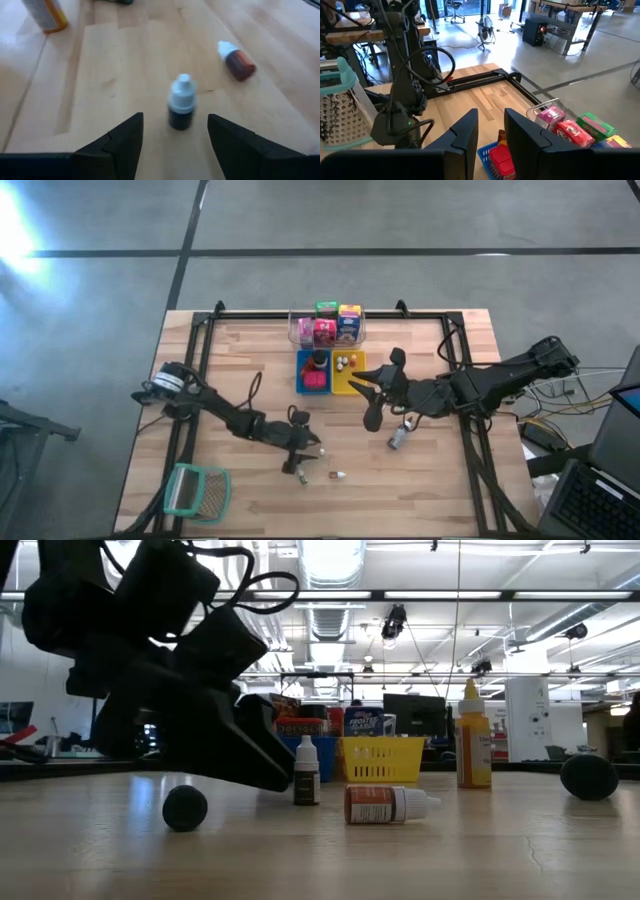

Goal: Pick & Place Kitchen Items
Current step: Put the small black food coloring bottle into the yellow bin

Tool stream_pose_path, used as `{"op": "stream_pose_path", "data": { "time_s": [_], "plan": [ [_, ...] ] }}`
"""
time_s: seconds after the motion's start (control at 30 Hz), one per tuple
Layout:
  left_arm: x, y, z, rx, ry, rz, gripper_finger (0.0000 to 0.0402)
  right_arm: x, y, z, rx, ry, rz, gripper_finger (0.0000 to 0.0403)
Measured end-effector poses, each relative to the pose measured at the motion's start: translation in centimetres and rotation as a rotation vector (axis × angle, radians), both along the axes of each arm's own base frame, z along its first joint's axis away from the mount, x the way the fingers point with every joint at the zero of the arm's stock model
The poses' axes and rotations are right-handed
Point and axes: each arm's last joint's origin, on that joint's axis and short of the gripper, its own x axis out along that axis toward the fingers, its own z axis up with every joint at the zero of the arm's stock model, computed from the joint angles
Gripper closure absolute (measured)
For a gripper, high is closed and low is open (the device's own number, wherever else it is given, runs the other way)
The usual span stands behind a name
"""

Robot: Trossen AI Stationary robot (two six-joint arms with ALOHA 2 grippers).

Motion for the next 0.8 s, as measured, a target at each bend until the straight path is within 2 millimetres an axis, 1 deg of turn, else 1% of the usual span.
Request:
{"op": "stream_pose_path", "data": {
  "time_s": [0.17, 0.27, 0.37, 0.5, 0.6, 0.8],
  "plan": [
    [0.0, 0.1, 0.0, -0.028, 0.008, -0.008, 0.0174, 0.0, 0.0, 0.0, -0.016, 0.009, 0.01, 0.0297],
    [0.1, 0.0, -0.4, -0.03, 0.009, -0.008, 0.0174, 0.0, 0.0, 0.0, -0.037, 0.017, 0.015, 0.0288],
    [0.7, -0.1, -1.1, -0.033, 0.017, -0.004, 0.0174, 0.0, 0.0, 0.0, -0.041, 0.02, 0.016, 0.028],
    [2.0, -0.6, -1.7, -0.041, 0.007, -0.005, 0.0174, 0.0, 0.0, 0.0, -0.041, 0.021, 0.016, 0.0271],
    [2.4, -0.8, -2.0, -0.048, 0.01, -0.001, 0.0176, 0.0, 0.0, -0.1, -0.041, 0.022, 0.017, 0.0267],
    [2.0, -0.6, -2.1, -0.047, 0.024, 0.0, 0.0202, -0.1, 0.0, -0.3, -0.05, 0.048, 0.016, 0.0272]
  ]
}}
